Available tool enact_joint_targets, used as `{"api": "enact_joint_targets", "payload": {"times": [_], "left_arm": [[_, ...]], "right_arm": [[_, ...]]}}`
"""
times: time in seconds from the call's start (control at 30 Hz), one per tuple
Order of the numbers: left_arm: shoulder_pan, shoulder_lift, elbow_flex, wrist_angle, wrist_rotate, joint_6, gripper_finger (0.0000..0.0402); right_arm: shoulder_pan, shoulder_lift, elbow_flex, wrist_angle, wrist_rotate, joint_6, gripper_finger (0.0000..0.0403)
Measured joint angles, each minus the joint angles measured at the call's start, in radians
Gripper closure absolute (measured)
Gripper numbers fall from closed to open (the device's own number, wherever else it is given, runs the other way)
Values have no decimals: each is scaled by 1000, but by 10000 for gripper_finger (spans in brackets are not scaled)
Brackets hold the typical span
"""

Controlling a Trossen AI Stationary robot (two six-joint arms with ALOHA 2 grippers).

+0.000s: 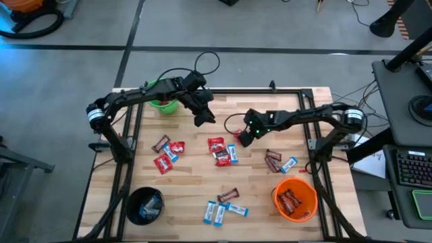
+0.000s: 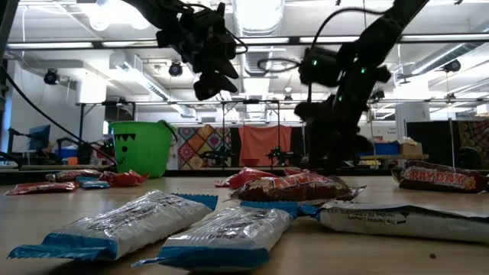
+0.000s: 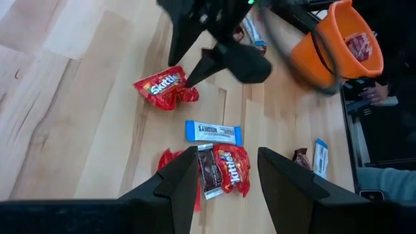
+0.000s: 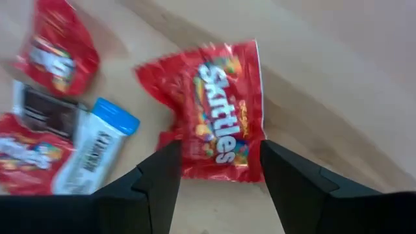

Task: Sort candy
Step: Put the red candy into the green bucket

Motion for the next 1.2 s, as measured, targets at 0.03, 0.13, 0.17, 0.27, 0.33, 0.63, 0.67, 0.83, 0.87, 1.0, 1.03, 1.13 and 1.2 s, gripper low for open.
{"api": "enact_joint_targets", "payload": {"times": [0.03,0.13,0.17,0.27,0.33,0.63,0.67,0.83,0.87,1.0,1.03,1.13,1.2], "left_arm": [[0,0,0,-3,0,0,259],[0,-4,0,-13,0,0,259],[0,-4,0,-15,0,0,259],[0,-4,0,-24,0,0,259],[0,-4,0,-24,0,0,259],[1,-5,0,-31,-4,11,259],[1,-5,0,-34,-5,13,259],[2,-5,0,-42,-5,22,259],[2,-5,0,-42,-5,22,259],[4,-5,0,-43,-6,29,259],[4,-5,0,-43,-6,29,259],[5,-5,0,-43,-6,29,259],[5,-5,0,-43,-6,30,259]], "right_arm": [[0,20,1,7,-9,6,202],[0,76,29,15,-34,11,202],[0,91,41,16,-37,5,202],[0,132,76,7,-40,-29,202],[0,158,99,4,-40,-42,202],[-14,285,118,5,-75,-58,202],[-15,296,118,4,-83,-54,202],[-15,315,119,9,-86,-48,213],[-18,315,119,9,-86,-48,221],[-30,316,118,9,-95,-47,263],[-32,316,117,10,-97,-46,275],[-39,317,117,13,-105,-46,311],[-45,318,116,13,-112,-47,333]]}}
